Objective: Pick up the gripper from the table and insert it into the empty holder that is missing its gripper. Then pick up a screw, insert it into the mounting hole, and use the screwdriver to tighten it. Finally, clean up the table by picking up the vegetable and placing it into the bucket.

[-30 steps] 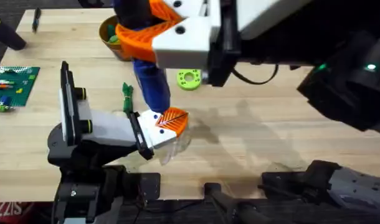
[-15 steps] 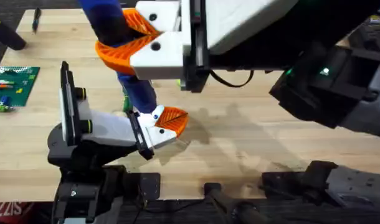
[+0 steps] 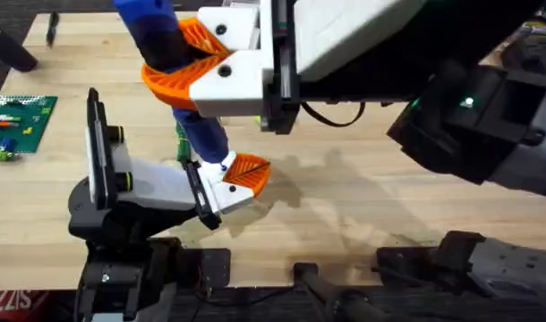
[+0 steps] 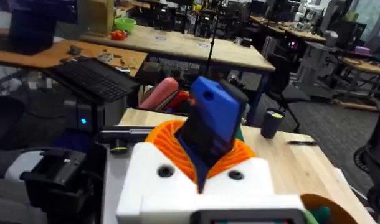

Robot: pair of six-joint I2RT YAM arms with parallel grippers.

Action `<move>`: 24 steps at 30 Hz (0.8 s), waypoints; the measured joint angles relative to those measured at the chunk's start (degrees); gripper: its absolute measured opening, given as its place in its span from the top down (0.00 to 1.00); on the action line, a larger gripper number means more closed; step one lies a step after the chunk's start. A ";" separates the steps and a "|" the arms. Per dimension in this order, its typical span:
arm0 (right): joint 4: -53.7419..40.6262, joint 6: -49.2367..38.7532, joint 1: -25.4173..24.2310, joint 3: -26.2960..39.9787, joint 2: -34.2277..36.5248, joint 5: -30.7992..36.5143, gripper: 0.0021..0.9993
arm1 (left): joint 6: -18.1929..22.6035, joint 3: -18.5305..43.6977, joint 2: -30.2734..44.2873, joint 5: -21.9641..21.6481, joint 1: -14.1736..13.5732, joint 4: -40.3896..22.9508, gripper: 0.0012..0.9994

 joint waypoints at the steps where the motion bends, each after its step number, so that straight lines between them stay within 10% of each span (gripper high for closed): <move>1: -0.05 -0.27 0.00 0.00 0.00 0.00 0.99 | 0.00 0.00 0.01 0.00 0.00 0.00 0.98; 24: -1.58 -1.45 0.00 0.00 0.00 0.00 0.99 | 0.00 0.00 0.01 0.00 0.00 0.00 0.98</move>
